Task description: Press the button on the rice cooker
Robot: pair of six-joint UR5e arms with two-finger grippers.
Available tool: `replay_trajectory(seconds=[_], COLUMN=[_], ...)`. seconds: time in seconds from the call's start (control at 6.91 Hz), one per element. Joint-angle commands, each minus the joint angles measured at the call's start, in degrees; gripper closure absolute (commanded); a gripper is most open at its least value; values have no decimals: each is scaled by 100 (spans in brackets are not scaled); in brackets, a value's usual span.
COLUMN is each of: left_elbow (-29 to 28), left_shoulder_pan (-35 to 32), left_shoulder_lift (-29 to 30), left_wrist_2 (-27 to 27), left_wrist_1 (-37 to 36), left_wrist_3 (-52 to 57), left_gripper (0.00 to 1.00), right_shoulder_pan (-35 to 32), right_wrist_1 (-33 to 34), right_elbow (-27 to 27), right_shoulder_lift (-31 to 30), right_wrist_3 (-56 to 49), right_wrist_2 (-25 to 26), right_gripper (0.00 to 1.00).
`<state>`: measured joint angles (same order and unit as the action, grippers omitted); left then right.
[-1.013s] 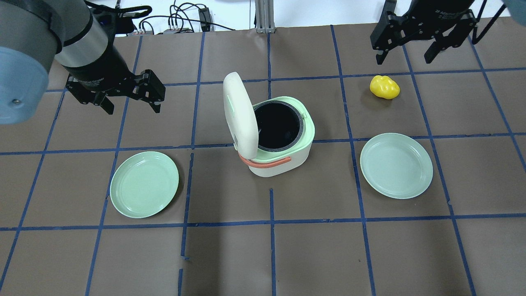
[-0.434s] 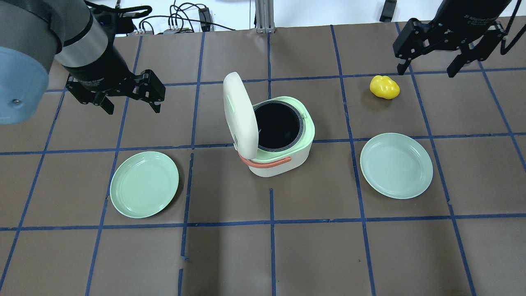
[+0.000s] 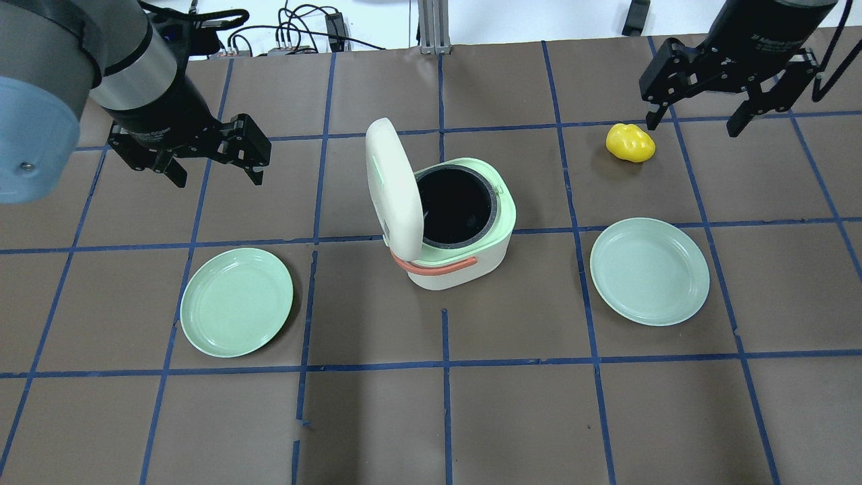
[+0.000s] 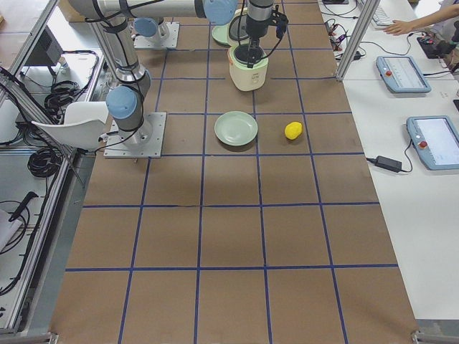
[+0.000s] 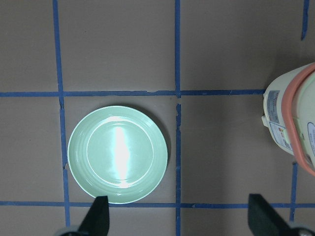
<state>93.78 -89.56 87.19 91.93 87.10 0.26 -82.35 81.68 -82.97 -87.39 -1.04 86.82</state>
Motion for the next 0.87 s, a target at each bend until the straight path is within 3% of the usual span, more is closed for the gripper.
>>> replay_trajectory(seconds=[0.0, 0.72], left_elbow=[0, 0], left_shoulder_pan=[0, 0], left_shoulder_lift=[0, 0], left_wrist_2=[0, 0], left_wrist_1=[0, 0], left_wrist_3=[0, 0], left_gripper=[0, 0], right_shoulder_pan=[0, 0], right_wrist_1=[32, 225], right_elbow=[0, 35], right_shoulder_lift=[3, 20], right_wrist_3=[-45, -292], right_wrist_2=[-16, 63], right_gripper=[0, 0])
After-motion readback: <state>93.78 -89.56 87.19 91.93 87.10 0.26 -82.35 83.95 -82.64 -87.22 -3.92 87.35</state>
